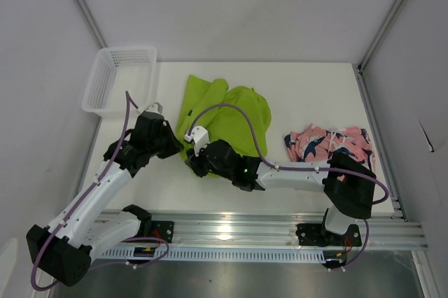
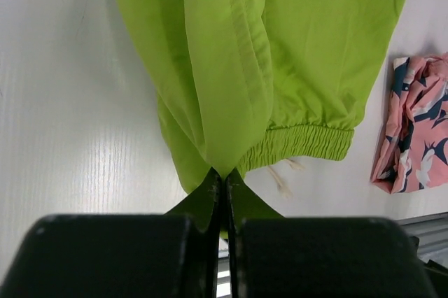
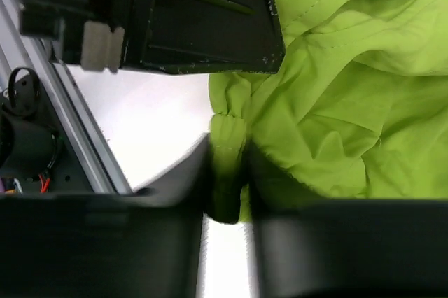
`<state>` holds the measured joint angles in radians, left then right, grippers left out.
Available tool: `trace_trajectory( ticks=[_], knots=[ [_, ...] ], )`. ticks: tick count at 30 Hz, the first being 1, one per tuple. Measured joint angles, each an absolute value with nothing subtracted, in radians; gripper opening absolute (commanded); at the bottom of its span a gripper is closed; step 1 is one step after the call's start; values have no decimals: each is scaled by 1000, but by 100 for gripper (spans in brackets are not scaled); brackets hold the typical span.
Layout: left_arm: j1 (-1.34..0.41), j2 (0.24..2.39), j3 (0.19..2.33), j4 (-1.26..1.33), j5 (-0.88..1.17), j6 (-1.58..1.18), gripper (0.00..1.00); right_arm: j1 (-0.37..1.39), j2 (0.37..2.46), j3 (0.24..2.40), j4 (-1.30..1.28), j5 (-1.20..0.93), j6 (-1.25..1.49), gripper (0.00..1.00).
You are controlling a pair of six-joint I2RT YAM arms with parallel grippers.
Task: Fold and stack the shorts
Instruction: Flatten the shorts out
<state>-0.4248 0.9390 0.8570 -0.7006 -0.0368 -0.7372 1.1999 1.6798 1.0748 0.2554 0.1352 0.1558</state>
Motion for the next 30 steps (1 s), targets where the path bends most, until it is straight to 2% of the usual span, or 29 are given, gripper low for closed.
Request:
trace_trajectory(
  ticks=[2, 3, 4, 5, 7, 14, 18, 24, 30],
  knots=[
    [-425, 940, 857, -697, -32, -736, 26, 1208, 1674, 1054, 278, 157, 159, 0],
    [-425, 940, 857, -696, -30, -735, 58, 1212, 1667, 1037, 286, 166, 158, 0],
    [-425, 941, 857, -691, -26, -731, 75, 1214, 1658, 1021, 287, 174, 160, 0],
    [-424, 941, 857, -685, -23, -739, 87, 1219, 1638, 992, 288, 178, 159, 0],
    [-420, 943, 857, -669, -20, -736, 99, 1233, 1576, 923, 278, 179, 155, 0],
    [-390, 1045, 886, -626, 16, -712, 99, 1368, 1230, 647, 195, 152, 168, 0],
    [-389, 1132, 886, -567, 56, -698, 99, 1485, 1105, 572, 107, 116, 204, 0],
    [-390, 1278, 903, -487, 60, -694, 99, 1612, 1066, 522, 8, 114, 286, 0],
    [-390, 1481, 1039, -500, -43, -666, 98, 1629, 1066, 462, -2, 142, 336, 0]
  ],
)
